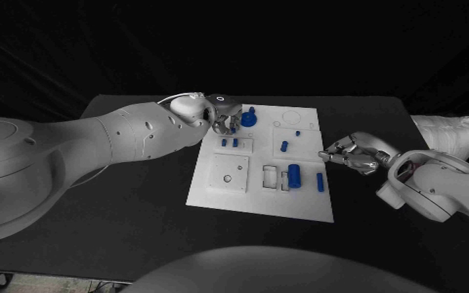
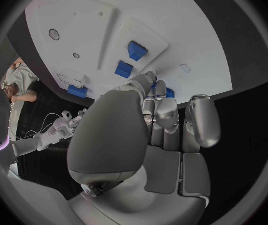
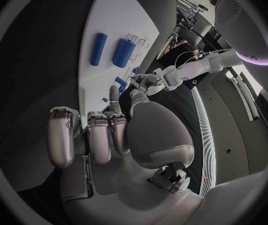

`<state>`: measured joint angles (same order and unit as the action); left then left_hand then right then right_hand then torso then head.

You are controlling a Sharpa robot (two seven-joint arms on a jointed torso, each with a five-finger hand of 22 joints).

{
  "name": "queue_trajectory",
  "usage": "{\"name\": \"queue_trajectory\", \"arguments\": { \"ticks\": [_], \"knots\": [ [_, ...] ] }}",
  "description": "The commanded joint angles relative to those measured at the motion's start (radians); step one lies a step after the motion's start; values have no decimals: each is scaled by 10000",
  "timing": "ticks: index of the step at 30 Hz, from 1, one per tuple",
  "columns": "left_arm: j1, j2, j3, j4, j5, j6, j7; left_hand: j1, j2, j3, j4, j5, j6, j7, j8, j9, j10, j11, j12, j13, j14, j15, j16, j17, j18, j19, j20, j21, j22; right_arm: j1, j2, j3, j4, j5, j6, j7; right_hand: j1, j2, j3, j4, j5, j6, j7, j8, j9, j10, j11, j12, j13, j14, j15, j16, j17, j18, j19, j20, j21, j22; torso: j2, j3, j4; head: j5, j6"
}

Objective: Assemble the parts on the task board

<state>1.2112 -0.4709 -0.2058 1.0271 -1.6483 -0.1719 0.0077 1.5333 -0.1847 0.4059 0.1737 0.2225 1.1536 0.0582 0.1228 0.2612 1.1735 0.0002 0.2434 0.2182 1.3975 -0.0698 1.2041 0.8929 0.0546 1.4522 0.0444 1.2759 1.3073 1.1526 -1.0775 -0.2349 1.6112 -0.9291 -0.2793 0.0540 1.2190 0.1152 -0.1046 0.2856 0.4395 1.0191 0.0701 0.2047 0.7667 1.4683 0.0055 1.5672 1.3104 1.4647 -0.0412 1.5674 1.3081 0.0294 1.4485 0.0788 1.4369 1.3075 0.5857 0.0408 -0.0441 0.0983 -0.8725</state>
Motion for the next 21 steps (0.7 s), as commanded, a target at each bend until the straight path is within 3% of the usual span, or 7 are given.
{"name": "queue_trajectory", "arguments": {
  "ticks": [1,13,17,21],
  "knots": [
    [-47,48,-14,-40,-237,255,-7,1,11,68,-3,-42,-53,-7,-61,8,3,28,-60,-15,-102,14,-56,-36,105,-77,-12,-80,1768,-12,-14,-2,26,-65,99,43,108,-11,-20,-11,44,9,20,-65,-14,1025,58,36,2604,1061,62,34,2627,129,-42,0,-67,2072,6,2,-1,-11,-1],
    [-155,104,-29,-141,-508,542,-147,-25,-38,73,-21,-76,-415,-133,-259,-94,-76,-5,-241,-59,-334,22,-284,-425,149,-214,16,-340,1707,-14,-36,-2,46,-65,109,43,120,-13,-25,-11,46,2,23,-78,-15,1025,60,36,2604,1061,62,34,2627,130,-44,0,-70,2071,1,-2,-1,-20,-1],
    [-171,105,-30,-142,-591,549,-167,-92,-124,74,17,-236,-1114,-407,-563,-253,-99,30,-355,-79,-422,49,-372,-608,162,-262,36,-436,1689,-16,-34,-2,44,-65,110,44,120,-13,-25,-11,46,2,23,-78,-15,1025,60,36,2604,1061,62,34,2627,130,-44,0,-70,2071,-3,-1,0,-4,-1],
    [-177,92,-31,-133,-654,542,-179,-219,-233,35,130,-574,-1596,-597,-609,-363,-219,76,-487,-117,-456,84,-406,-701,168,-282,56,-493,1678,-17,-35,-2,40,-65,108,44,124,-13,-25,-12,47,3,23,-79,-15,1025,60,36,2604,1061,62,34,2627,130,-45,0,-71,2071,-3,1,1,4,-1]
  ]
}}
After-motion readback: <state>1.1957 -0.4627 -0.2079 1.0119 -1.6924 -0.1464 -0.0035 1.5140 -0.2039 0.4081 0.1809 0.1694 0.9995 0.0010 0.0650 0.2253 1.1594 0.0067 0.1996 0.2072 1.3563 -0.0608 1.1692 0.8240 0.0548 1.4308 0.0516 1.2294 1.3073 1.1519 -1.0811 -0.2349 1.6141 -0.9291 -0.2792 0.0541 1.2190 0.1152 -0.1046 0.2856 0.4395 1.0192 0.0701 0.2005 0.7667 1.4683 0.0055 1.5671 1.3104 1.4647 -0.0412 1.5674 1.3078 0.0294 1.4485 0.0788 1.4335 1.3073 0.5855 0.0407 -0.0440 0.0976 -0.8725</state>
